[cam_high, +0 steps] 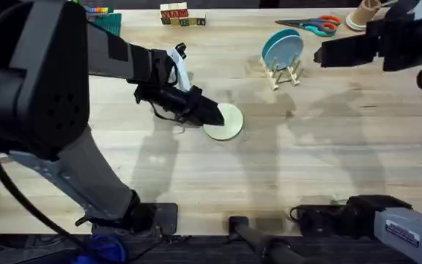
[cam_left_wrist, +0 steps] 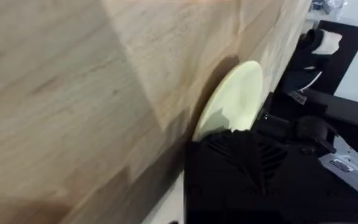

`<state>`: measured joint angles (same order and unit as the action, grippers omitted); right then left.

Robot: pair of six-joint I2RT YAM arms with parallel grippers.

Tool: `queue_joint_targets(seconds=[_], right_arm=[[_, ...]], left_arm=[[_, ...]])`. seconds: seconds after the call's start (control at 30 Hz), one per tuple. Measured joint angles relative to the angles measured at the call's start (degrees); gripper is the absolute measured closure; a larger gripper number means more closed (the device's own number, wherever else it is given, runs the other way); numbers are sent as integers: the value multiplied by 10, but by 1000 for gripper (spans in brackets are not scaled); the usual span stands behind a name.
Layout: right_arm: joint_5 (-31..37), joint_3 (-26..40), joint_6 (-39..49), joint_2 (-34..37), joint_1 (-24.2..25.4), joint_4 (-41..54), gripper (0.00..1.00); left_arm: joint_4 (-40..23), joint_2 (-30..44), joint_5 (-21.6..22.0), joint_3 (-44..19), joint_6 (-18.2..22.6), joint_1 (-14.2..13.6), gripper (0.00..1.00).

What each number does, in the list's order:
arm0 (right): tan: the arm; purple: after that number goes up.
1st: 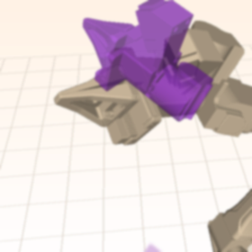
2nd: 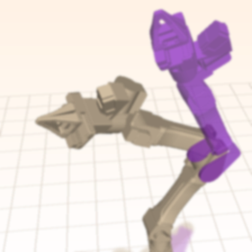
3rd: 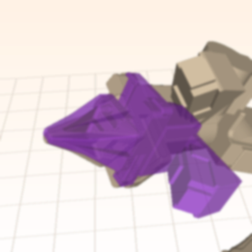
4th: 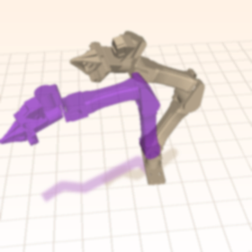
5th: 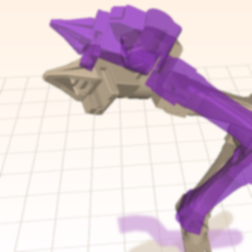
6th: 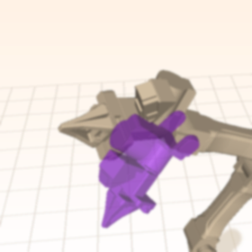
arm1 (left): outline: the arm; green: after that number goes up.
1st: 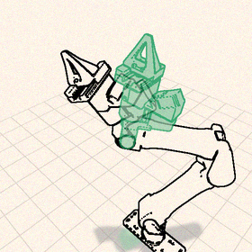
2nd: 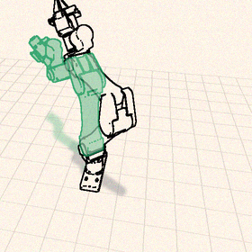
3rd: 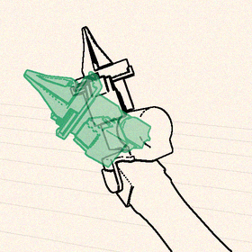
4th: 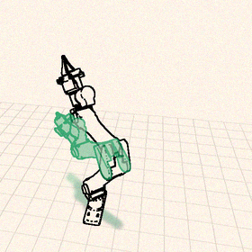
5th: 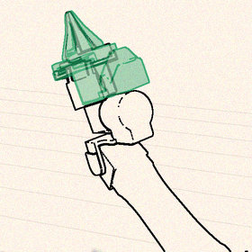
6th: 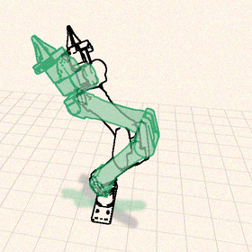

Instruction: Pick up the plates from the table one by one and place each into a slot on the dish rack.

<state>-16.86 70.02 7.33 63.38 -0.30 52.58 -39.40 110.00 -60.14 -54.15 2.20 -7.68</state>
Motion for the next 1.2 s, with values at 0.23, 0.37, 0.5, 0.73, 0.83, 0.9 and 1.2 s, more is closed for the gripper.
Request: queue_joint_targets(seconds=[0.23, 0.37, 0.5, 0.73, 0.83, 0.9, 1.2], right_arm=[[0, 0, 0, 0, 0, 0, 7], [0, 0, 0, 0, 0, 0, 7], [0, 0, 0, 0, 0, 0, 8], [0, 0, 0, 0, 0, 0, 8], [0, 0, 0, 0, 0, 0, 8], [0, 0, 0, 0, 0, 0, 8], [0, 0, 0, 0, 0, 0, 7]], left_arm=[[0, 0, 0, 0, 0, 0, 960], [-4, 0, 1, -1, 1, 0, 960], [-24, 2, 11, -13, 2, 0, 960], [-68, 2, 43, -38, -11, 1, 960], [-85, -1, 65, -51, -18, 4, 961], [-95, -10, 79, -56, -21, 5, 961], [-132, -75, 96, -89, -25, 7, 961]])
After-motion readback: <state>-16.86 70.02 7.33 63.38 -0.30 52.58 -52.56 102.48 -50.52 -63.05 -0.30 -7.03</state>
